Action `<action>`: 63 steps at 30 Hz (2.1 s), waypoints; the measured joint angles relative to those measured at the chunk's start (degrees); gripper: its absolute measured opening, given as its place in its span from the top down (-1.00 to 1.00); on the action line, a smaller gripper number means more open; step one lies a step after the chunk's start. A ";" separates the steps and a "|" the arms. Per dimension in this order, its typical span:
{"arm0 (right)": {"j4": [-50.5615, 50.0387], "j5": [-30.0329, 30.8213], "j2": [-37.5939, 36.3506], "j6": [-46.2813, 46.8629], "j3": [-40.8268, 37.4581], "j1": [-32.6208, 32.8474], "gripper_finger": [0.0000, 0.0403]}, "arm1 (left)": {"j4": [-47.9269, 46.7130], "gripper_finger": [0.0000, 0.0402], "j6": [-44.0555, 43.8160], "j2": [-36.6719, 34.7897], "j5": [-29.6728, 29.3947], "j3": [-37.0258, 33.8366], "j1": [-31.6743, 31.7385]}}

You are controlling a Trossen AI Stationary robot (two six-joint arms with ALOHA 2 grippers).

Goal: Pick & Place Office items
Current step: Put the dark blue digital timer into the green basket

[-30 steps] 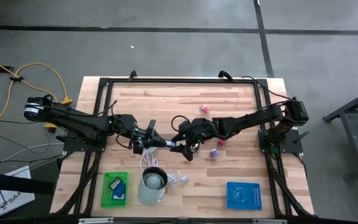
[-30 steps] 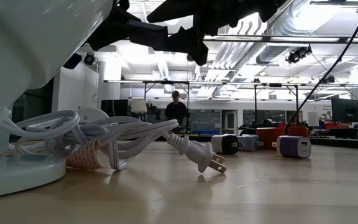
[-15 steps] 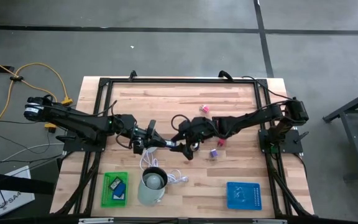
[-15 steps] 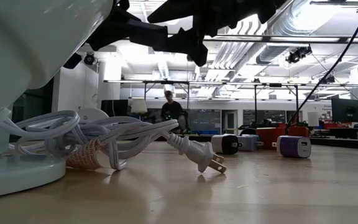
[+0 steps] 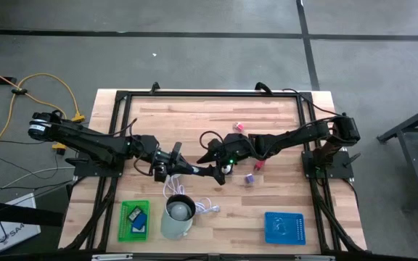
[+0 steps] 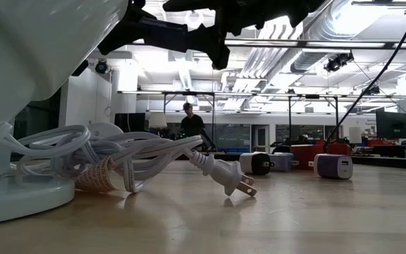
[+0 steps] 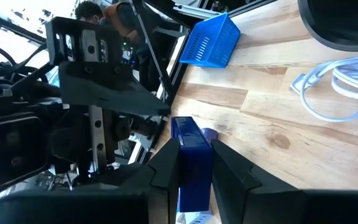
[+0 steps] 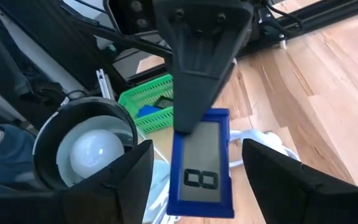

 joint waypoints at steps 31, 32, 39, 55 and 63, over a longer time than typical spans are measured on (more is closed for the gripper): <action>1.03 -4.45 0.00 -1.49 0.00 -5.25 -0.16 | -0.54 0.68 -13.21 -4.36 -16.65 0.00 -8.71; 0.95 -4.27 0.00 -1.51 0.00 -5.25 -0.16 | -0.56 0.68 -13.67 -4.45 -16.79 -0.01 -8.80; 0.49 -1.31 0.00 -1.55 0.00 -5.27 -0.16 | -0.59 0.68 -13.99 -4.46 -18.95 0.00 -10.62; 0.62 6.75 0.00 -1.57 -0.02 -5.27 -0.16 | -0.81 0.68 -16.51 -4.46 -24.26 0.00 -20.09; 0.62 6.75 0.00 -1.57 -0.02 -5.20 -0.16 | -0.70 0.68 -16.54 -4.44 -28.65 0.00 -23.43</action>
